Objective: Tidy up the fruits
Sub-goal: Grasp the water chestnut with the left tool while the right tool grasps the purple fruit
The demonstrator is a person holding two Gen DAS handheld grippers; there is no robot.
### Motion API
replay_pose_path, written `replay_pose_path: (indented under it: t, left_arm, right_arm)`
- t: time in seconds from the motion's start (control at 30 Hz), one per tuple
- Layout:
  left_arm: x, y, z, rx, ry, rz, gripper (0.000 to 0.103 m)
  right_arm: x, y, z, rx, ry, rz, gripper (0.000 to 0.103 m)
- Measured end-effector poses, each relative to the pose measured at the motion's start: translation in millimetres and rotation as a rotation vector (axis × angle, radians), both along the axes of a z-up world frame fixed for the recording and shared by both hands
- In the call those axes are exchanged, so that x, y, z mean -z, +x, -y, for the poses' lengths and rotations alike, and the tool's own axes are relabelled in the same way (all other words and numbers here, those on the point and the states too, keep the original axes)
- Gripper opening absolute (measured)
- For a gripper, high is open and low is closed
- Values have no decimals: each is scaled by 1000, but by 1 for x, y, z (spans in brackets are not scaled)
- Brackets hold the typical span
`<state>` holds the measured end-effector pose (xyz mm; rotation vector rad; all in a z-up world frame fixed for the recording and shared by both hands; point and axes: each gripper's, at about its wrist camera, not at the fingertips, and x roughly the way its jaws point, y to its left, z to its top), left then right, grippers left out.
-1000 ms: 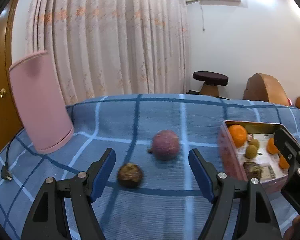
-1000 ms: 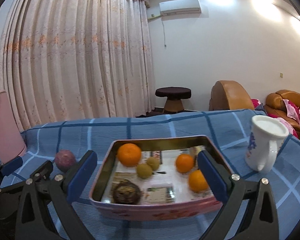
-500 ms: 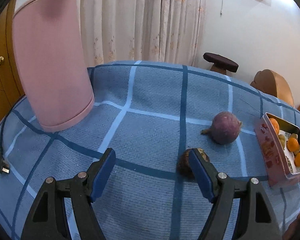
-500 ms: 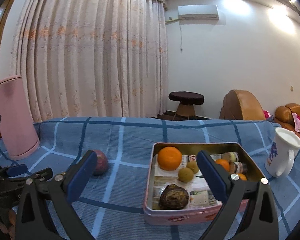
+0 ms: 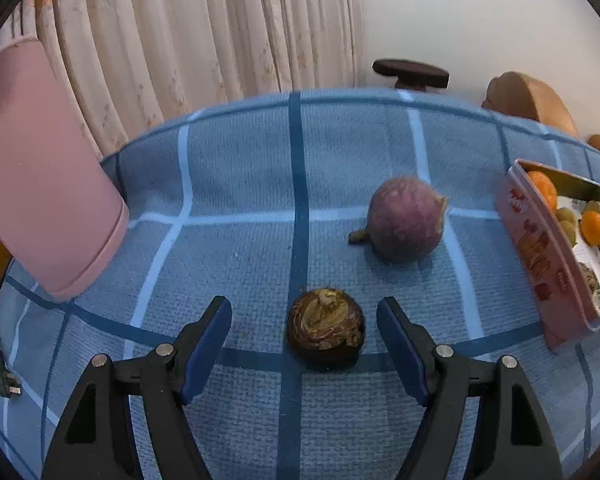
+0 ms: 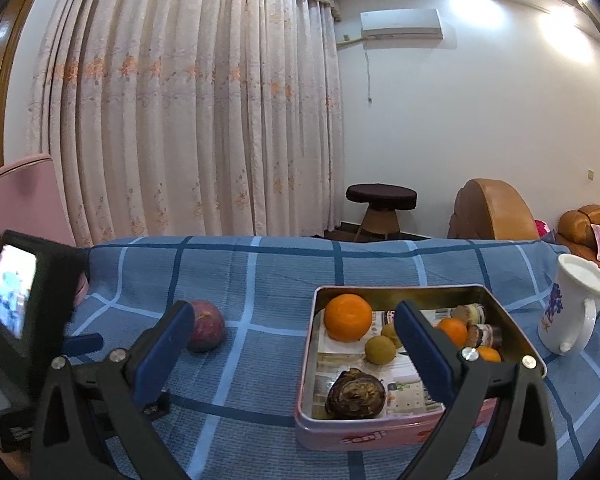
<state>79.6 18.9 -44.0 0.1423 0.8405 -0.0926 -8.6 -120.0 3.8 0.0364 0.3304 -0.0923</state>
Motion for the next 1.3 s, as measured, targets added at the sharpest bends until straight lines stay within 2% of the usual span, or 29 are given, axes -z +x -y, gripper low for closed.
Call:
replay_pose_path:
  t: [0.07,0.13,0.23,0.27,0.3,0.4,0.5,0.7,0.87,0.93,1.07,1.2,1.3]
  left_arm:
    - [3,2,-6,-6,-33,-27,55]
    - [4,3,-13,-3,-86,-43,52]
    - [2,2,-14,-9,-91,-40,49]
    - [1,1,-16,-12,-96,-38,43]
    - [1,0,-18,-16,-105,-35,41]
    - [-1,-1,-29,-44,-157,-32,41]
    - [-1,-3,-41,-92,-177,-15,41]
    - [-8,-7,-56,-173,-137,33,41]
    - [-6,-5,-64,-203,-130,17,41]
    - [-5,-3,-63,-207,-132,14,41]
    - [-3,-1,-60,-213,-131,2,41]
    - [-2,9,-61,-216,-129,-2,41]
    - [-2,9,-62,-218,-128,-3,41]
  right_arm:
    - [0,1,0,-4,-1,-6,102]
    - [1,3,0,-4,-1,-17,102]
    - [1,6,0,-7,-1,-34,102]
    - [2,7,-1,-10,-2,-38,102]
    - [2,8,-2,-14,-5,-44,102]
    - [4,13,-7,-37,-10,-58,102]
    - [5,23,-15,-57,-7,-75,101]
    - [12,56,-37,-99,-16,-153,98]
    - [18,85,-52,-139,-22,-229,96]
    - [24,101,-57,-145,-36,-284,89]
    - [34,127,-59,-150,-8,-374,86]
    - [47,148,-64,-174,3,-481,65]
    - [53,151,-65,-194,19,-521,57]
